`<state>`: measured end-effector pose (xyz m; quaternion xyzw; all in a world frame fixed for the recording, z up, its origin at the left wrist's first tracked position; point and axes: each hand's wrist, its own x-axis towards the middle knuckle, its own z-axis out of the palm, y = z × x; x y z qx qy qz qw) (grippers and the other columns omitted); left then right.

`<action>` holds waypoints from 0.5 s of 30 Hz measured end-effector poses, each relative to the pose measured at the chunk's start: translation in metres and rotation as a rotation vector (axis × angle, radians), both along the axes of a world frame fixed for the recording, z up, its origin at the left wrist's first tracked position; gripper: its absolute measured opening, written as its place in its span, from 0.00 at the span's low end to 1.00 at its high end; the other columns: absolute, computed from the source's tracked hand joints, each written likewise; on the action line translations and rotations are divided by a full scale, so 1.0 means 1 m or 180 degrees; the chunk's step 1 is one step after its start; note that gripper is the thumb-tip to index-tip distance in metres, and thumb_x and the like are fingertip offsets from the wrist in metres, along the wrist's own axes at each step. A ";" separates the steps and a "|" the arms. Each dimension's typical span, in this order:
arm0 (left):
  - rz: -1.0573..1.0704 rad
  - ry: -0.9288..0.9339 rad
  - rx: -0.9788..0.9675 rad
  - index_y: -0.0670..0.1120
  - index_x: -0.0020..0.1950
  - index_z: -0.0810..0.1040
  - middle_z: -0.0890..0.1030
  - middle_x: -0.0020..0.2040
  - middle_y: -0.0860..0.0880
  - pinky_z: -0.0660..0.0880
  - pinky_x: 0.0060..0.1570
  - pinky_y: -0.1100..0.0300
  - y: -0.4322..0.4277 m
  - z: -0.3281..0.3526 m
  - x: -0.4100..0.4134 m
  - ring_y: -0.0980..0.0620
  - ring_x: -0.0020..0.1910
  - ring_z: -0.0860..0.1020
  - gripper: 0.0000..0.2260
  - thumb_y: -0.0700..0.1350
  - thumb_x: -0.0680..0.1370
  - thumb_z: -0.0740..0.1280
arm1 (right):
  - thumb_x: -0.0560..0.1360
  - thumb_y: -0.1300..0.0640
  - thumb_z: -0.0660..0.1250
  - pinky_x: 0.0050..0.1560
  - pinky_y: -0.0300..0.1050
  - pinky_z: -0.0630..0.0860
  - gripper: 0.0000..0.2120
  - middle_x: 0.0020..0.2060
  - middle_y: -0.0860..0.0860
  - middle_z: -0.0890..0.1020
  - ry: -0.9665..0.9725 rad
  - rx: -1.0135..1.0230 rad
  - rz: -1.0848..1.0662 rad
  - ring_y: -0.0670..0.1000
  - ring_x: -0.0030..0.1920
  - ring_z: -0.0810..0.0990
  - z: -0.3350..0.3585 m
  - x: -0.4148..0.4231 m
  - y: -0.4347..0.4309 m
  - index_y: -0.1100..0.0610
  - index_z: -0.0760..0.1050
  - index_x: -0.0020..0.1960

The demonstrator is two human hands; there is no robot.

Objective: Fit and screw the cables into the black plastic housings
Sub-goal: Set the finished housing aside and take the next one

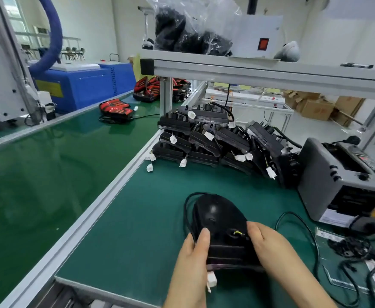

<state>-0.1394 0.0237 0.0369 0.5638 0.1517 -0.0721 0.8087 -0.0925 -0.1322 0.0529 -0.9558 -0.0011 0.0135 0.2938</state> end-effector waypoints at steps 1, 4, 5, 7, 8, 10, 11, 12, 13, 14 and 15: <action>0.0080 -0.0051 -0.0253 0.48 0.65 0.73 0.83 0.55 0.49 0.79 0.46 0.57 0.003 0.002 0.002 0.51 0.50 0.83 0.16 0.51 0.78 0.64 | 0.81 0.54 0.49 0.48 0.48 0.71 0.16 0.41 0.54 0.79 -0.0025 -0.0087 0.0139 0.54 0.45 0.76 0.001 0.004 0.005 0.59 0.71 0.43; -0.0015 -0.0180 -0.0479 0.49 0.61 0.74 0.84 0.50 0.46 0.80 0.41 0.53 0.016 0.007 0.006 0.46 0.47 0.84 0.16 0.53 0.75 0.67 | 0.81 0.54 0.49 0.48 0.48 0.70 0.16 0.40 0.55 0.78 -0.0098 -0.0099 0.0352 0.55 0.45 0.75 0.008 0.016 0.019 0.58 0.67 0.39; -0.0022 -0.0200 -0.0561 0.48 0.61 0.74 0.84 0.50 0.45 0.80 0.42 0.52 0.020 0.007 0.006 0.45 0.47 0.83 0.16 0.51 0.75 0.68 | 0.81 0.53 0.49 0.48 0.48 0.70 0.16 0.39 0.55 0.77 -0.0101 -0.0077 0.0410 0.55 0.45 0.75 0.010 0.021 0.022 0.57 0.65 0.38; 0.0146 -0.0311 -0.0740 0.46 0.61 0.74 0.84 0.51 0.44 0.81 0.41 0.52 0.025 0.008 0.006 0.45 0.48 0.83 0.14 0.47 0.76 0.67 | 0.82 0.50 0.49 0.53 0.48 0.71 0.17 0.43 0.51 0.80 -0.0119 0.0056 0.0564 0.53 0.50 0.77 0.009 0.030 0.029 0.56 0.71 0.41; 0.0322 -0.0383 -0.0814 0.46 0.61 0.74 0.84 0.51 0.45 0.81 0.41 0.52 0.026 0.008 0.007 0.45 0.48 0.83 0.13 0.46 0.77 0.66 | 0.82 0.48 0.50 0.59 0.47 0.69 0.18 0.51 0.46 0.81 -0.0117 0.0300 0.0633 0.48 0.56 0.76 0.008 0.033 0.034 0.52 0.76 0.49; 0.0764 -0.0553 -0.0848 0.47 0.61 0.75 0.84 0.52 0.46 0.81 0.41 0.52 0.031 0.007 0.009 0.46 0.49 0.83 0.12 0.45 0.78 0.64 | 0.79 0.39 0.51 0.67 0.37 0.60 0.22 0.64 0.35 0.70 -0.0052 0.0976 0.0751 0.37 0.66 0.66 0.008 0.036 0.047 0.42 0.68 0.69; 0.0999 -0.0640 -0.0810 0.48 0.61 0.75 0.84 0.53 0.46 0.80 0.42 0.52 0.036 0.009 0.011 0.46 0.50 0.83 0.12 0.45 0.78 0.64 | 0.75 0.34 0.50 0.68 0.36 0.57 0.27 0.65 0.33 0.65 0.0008 0.1229 0.0832 0.35 0.66 0.63 0.008 0.037 0.053 0.39 0.61 0.73; 0.1230 -0.0728 -0.0745 0.48 0.61 0.75 0.84 0.53 0.47 0.80 0.43 0.51 0.044 0.010 0.014 0.47 0.50 0.83 0.12 0.45 0.79 0.63 | 0.71 0.30 0.49 0.68 0.36 0.57 0.32 0.64 0.33 0.65 0.0093 0.1340 0.0903 0.36 0.66 0.63 0.005 0.038 0.059 0.37 0.57 0.73; 0.1481 -0.0801 -0.0670 0.48 0.61 0.74 0.83 0.53 0.47 0.80 0.43 0.52 0.055 0.012 0.018 0.48 0.49 0.83 0.11 0.45 0.79 0.63 | 0.67 0.27 0.48 0.68 0.38 0.58 0.36 0.64 0.34 0.65 0.0166 0.1345 0.0967 0.37 0.66 0.64 0.002 0.037 0.062 0.34 0.54 0.73; 0.1745 -0.0865 -0.0582 0.48 0.61 0.74 0.83 0.53 0.48 0.79 0.42 0.53 0.069 0.014 0.024 0.49 0.49 0.83 0.11 0.44 0.80 0.62 | 0.65 0.26 0.47 0.68 0.39 0.59 0.36 0.64 0.34 0.67 0.0230 0.1318 0.1029 0.38 0.66 0.66 -0.002 0.036 0.064 0.32 0.52 0.73; 0.1995 -0.0913 -0.0485 0.48 0.62 0.74 0.83 0.54 0.49 0.79 0.41 0.53 0.085 0.017 0.031 0.49 0.49 0.83 0.11 0.44 0.80 0.62 | 0.66 0.27 0.48 0.67 0.39 0.60 0.34 0.62 0.32 0.68 0.0273 0.1281 0.1079 0.38 0.65 0.67 -0.007 0.035 0.065 0.30 0.52 0.72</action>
